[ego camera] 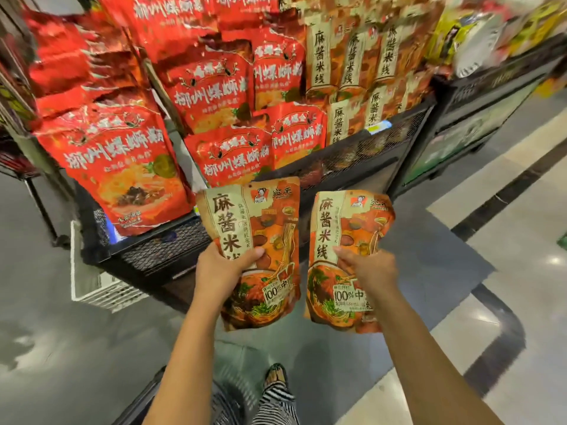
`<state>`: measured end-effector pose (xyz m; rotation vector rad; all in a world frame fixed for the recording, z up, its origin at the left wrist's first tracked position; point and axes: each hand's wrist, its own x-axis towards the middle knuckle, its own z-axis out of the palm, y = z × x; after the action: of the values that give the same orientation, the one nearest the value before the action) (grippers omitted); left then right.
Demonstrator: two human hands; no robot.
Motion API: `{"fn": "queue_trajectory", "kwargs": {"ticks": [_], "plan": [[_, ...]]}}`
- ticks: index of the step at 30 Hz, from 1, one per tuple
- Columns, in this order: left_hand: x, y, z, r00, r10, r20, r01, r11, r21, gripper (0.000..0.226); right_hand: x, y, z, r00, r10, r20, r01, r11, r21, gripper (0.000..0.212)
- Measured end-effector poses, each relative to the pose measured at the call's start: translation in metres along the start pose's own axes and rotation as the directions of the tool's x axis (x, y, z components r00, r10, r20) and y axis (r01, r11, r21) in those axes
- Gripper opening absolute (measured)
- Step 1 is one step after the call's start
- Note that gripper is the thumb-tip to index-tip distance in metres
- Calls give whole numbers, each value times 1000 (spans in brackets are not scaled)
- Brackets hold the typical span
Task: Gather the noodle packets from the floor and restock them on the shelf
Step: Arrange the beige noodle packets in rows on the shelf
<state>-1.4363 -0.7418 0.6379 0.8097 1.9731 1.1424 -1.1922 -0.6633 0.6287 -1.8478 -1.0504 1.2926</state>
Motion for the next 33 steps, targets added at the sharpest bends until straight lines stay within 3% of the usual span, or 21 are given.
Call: {"fn": "queue_trajectory", "kwargs": {"ticks": [4, 8, 12, 17, 23, 26, 30, 33], "plan": [[42, 28, 15, 995, 65, 75, -66, 998, 14, 37, 26, -22, 6, 996, -2, -87, 1, 1000, -16, 36], [76, 53, 37, 986, 73, 147, -71, 997, -19, 43, 47, -35, 0, 990, 25, -140, -20, 999, 31, 33], [104, 80, 70, 978, 87, 192, -82, 996, -31, 47, 75, -43, -18, 982, 68, -174, -56, 996, 71, 45], [133, 108, 125, 964, 146, 224, -144, 989, -26, 27, 121, -55, -47, 980, 52, -194, -24, 989, 146, 37], [181, 151, 196, 971, 191, 146, -192, 981, -6, 36, 206, -91, -79, 982, 54, -178, -28, 989, 146, 34], [206, 180, 229, 983, 159, 92, -158, 987, -17, 49, 253, -120, -97, 990, 39, -134, -24, 993, 112, 49], [234, 217, 250, 986, 168, -5, -169, 984, -60, 60, 304, -166, -113, 994, -68, -91, 74, 995, 68, 27], [252, 244, 248, 971, 210, -115, -218, 974, -68, 47, 328, -199, -114, 990, -135, -44, 138, 987, 86, 22]]}}
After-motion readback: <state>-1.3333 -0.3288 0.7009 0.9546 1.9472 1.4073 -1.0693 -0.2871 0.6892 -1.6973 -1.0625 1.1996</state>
